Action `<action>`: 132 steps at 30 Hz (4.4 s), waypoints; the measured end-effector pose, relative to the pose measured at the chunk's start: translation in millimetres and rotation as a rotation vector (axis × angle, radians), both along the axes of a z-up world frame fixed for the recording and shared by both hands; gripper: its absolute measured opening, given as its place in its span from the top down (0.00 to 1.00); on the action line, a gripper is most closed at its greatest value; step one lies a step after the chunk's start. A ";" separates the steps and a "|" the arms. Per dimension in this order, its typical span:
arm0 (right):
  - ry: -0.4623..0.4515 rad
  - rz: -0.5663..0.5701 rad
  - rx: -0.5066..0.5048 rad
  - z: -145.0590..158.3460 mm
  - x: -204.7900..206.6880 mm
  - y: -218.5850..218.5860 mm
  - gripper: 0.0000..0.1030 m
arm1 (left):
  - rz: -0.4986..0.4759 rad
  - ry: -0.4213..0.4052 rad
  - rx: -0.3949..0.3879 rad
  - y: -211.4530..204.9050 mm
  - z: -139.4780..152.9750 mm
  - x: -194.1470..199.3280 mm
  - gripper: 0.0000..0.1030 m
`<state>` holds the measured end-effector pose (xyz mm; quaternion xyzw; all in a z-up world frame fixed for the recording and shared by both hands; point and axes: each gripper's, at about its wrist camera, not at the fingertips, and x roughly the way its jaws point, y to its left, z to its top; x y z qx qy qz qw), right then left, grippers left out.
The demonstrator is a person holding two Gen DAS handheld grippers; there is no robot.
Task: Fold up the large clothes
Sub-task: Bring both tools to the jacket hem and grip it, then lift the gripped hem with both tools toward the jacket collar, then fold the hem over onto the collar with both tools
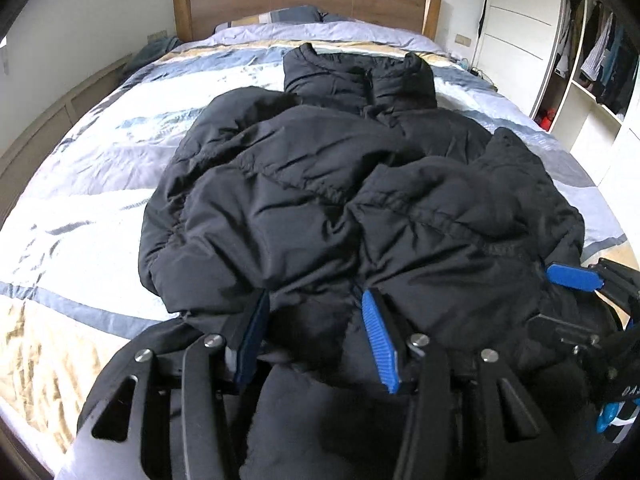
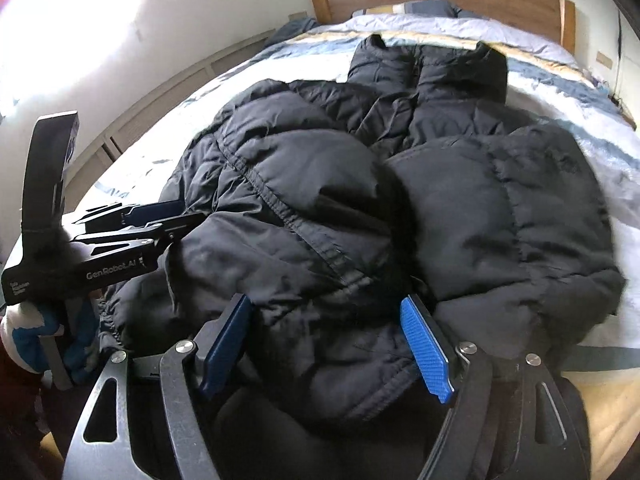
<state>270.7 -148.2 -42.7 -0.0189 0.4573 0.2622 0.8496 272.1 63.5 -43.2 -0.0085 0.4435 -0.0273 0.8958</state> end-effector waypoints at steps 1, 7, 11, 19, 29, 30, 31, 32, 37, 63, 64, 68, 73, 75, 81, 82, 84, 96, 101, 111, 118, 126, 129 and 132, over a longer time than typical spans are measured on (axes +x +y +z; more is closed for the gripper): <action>0.001 -0.008 -0.002 -0.5 -1.8 -3.0 0.26 | -0.003 -0.001 0.004 -1.6 0.2 -1.0 0.53; 0.049 -0.043 -0.016 -19.7 0.2 -12.6 0.26 | -0.011 0.015 0.003 -4.7 -8.8 0.5 0.52; 0.057 -0.049 -0.021 -24.1 2.6 -12.1 0.25 | -0.007 0.020 0.008 -6.5 -9.8 4.4 0.52; 0.046 -0.057 -0.057 -16.2 -1.6 -12.2 0.25 | 0.003 0.015 0.030 -10.4 -3.3 -0.7 0.52; 0.050 -0.126 -0.080 -12.0 -12.8 -27.8 0.26 | -0.011 0.005 0.054 -19.8 13.6 -22.9 0.52; 0.047 -0.129 -0.082 -10.2 -15.0 -28.8 0.26 | -0.013 -0.001 0.055 -21.0 16.7 -26.9 0.52; 0.044 -0.133 -0.084 -8.1 -18.0 -30.3 0.26 | -0.016 -0.007 0.056 -22.1 20.8 -31.7 0.52; 0.041 -0.138 -0.087 -5.7 -21.1 -32.3 0.26 | -0.018 -0.014 0.056 -23.0 24.2 -36.3 0.52; 0.013 -0.169 -0.092 10.5 -42.4 -47.2 0.26 | -0.026 -0.037 0.043 -27.1 40.4 -58.2 0.52; -0.128 -0.332 -0.043 84.4 -157.9 -120.1 0.25 | -0.089 -0.238 0.115 -37.1 105.3 -174.4 0.52; -0.133 -0.336 -0.041 86.5 -157.9 -122.1 0.24 | -0.086 -0.233 0.119 -34.6 106.0 -174.0 0.52; -0.153 -0.360 -0.027 96.5 -152.0 -133.1 0.20 | -0.085 -0.149 0.086 -12.6 104.7 -157.6 0.52; -0.163 -0.389 0.001 109.9 -120.8 -151.9 0.19 | -0.036 -0.104 0.087 20.6 113.3 -123.0 0.49; -0.168 -0.395 0.016 116.1 -101.6 -157.7 0.18 | -0.012 -0.095 0.049 41.0 124.4 -97.4 0.40; -0.187 -0.383 0.053 131.8 -14.6 -159.8 0.15 | 0.036 -0.061 -0.056 89.9 151.2 6.6 0.40; -0.188 -0.375 0.058 133.5 5.1 -157.6 0.15 | 0.037 -0.056 -0.068 94.1 152.1 20.2 0.40; -0.185 -0.359 0.069 135.7 41.1 -151.7 0.15 | 0.035 -0.039 -0.099 103.5 153.2 66.6 0.39; -0.053 -0.317 0.205 93.7 322.2 -120.3 0.12 | 0.074 0.046 -0.251 120.1 101.7 349.0 0.37; 0.012 -0.329 0.240 44.6 413.5 -102.6 0.11 | 0.095 0.048 -0.351 109.2 53.0 427.0 0.37; 0.067 -0.302 0.257 -31.1 508.6 -65.1 0.10 | 0.122 0.051 -0.491 88.8 -34.2 519.1 0.37; 0.116 -0.267 0.215 -45.5 526.9 -46.1 0.68 | 0.098 0.159 -0.524 54.0 -67.4 532.9 0.38; 0.097 -0.199 0.190 -1.5 488.2 -45.0 0.83 | 0.083 0.133 -0.510 50.0 -27.1 490.4 0.85; 0.076 -0.156 0.177 33.4 453.5 -43.7 0.84 | 0.053 0.095 -0.520 52.1 8.1 446.4 0.85; 0.041 -0.112 0.200 68.2 407.9 -46.8 0.84 | 0.025 0.067 -0.512 56.5 42.0 394.1 0.85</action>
